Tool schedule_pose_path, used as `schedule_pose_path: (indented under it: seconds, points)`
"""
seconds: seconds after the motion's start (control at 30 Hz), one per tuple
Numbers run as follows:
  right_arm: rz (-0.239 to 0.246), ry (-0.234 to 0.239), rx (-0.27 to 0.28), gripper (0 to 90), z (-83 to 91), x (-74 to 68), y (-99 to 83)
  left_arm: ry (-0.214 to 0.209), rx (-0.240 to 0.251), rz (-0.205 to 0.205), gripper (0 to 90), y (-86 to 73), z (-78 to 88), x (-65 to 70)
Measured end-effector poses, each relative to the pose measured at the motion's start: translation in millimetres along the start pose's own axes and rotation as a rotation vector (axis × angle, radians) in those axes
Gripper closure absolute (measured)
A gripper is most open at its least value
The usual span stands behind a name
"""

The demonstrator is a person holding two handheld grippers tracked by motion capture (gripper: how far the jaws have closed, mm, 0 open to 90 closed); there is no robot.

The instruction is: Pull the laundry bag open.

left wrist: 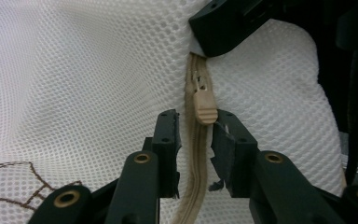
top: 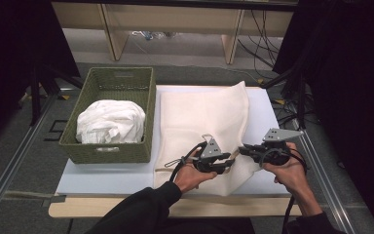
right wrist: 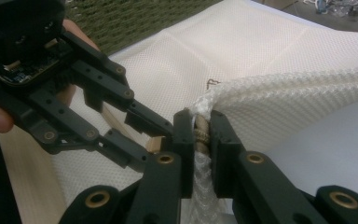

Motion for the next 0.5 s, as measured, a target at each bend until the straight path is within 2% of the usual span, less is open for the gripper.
schedule_pose_path:
  seconds: [0.03, 0.07, 0.2, 0.23, 0.3, 0.37, 0.47, 0.5]
  points:
    - [0.002, 0.004, -0.004, 83.7, -0.3, -0.6, -0.3, 0.002, -0.001, 0.004, 71.1, 0.3, 0.0, 1.3]
    - [0.003, 0.002, -0.003, 83.7, -0.7, -0.6, -0.3, -0.008, -0.002, -0.011, 71.4, 1.3, 0.1, 1.6]
    - [0.014, -0.003, -0.002, 83.7, -2.0, -1.6, -0.6, -0.019, 0.001, -0.008, 72.2, 3.7, 0.6, 2.5]
    - [0.017, -0.004, -0.001, 83.7, -2.0, -1.7, -0.4, -0.017, 0.003, 0.005, 72.9, 3.4, 0.9, 2.6]
    - [0.031, -0.007, 0.008, 83.7, -2.4, -0.7, 0.3, -0.016, -0.002, -0.004, 76.0, 3.4, 1.5, 0.8]
    - [0.032, 0.005, 0.004, 83.6, -3.1, -2.1, 0.1, -0.006, 0.003, 0.02, 80.5, 3.2, 1.8, 1.1]
    - [0.04, -0.005, 0.005, 83.6, -2.6, -2.0, 0.2, 0.001, -0.005, -0.001, 81.5, 4.5, 3.6, 1.1]
    - [0.039, -0.002, 0.006, 83.6, -3.0, -2.7, 0.3, 0.003, -0.004, 0.008, 81.7, 4.9, 3.9, 1.6]
Point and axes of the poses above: each handheld gripper's, and its own axes: z roughly backward along the jaws, y roughly out of its top, x roughly to its right, the point moved 7 cm from there along -z, roughly forward along the jaws, and after that the axes turned 15 degrees about -y, right-handed, at the moved point
